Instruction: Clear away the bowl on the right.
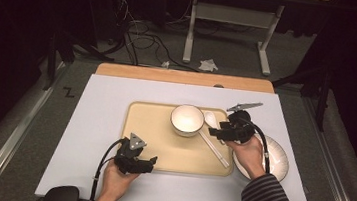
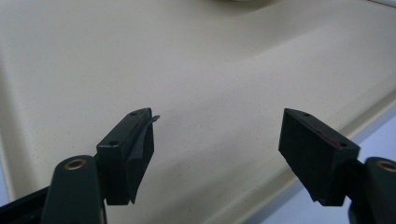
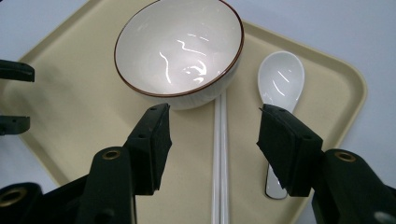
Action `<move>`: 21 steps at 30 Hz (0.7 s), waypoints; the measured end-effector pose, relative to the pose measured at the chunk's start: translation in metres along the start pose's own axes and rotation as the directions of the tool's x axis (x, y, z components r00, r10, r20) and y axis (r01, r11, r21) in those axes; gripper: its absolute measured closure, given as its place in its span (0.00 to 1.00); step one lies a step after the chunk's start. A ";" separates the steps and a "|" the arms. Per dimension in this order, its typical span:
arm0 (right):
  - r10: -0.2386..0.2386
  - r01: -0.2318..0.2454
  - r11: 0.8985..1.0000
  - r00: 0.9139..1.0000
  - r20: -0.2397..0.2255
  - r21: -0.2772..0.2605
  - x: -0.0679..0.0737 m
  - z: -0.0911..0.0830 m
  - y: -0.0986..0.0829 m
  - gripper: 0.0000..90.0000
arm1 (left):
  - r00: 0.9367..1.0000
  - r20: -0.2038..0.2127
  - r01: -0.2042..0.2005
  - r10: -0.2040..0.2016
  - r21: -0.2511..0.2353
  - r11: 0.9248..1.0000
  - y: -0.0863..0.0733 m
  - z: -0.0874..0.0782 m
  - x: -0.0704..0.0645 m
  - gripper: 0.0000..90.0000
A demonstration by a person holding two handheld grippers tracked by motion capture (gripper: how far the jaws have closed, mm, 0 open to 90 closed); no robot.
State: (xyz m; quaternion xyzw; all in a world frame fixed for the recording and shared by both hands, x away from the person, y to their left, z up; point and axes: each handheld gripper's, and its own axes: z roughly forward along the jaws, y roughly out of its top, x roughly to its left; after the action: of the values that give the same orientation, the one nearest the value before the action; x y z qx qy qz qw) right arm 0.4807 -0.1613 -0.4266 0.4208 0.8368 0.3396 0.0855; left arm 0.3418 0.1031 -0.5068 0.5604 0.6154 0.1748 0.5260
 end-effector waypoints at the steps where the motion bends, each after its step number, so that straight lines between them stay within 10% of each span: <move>1: 0.000 0.000 1.000 1.000 0.003 -0.001 0.000 -0.002 -0.002 0.50 | 1.000 0.004 0.000 0.000 -0.001 1.000 0.000 0.001 -0.001 0.30; 21: -0.047 0.047 0.999 0.999 -0.010 -0.011 0.003 -0.046 -0.041 0.51 | 1.000 0.015 -0.026 0.026 0.011 1.000 -0.002 0.006 -0.005 0.30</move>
State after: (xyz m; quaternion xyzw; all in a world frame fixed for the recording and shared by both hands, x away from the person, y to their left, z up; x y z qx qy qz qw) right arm 0.4327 -0.1993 -0.4176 0.3988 0.8450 0.3444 0.0913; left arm 0.3449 0.0956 -0.5085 0.5726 0.6051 0.1738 0.5251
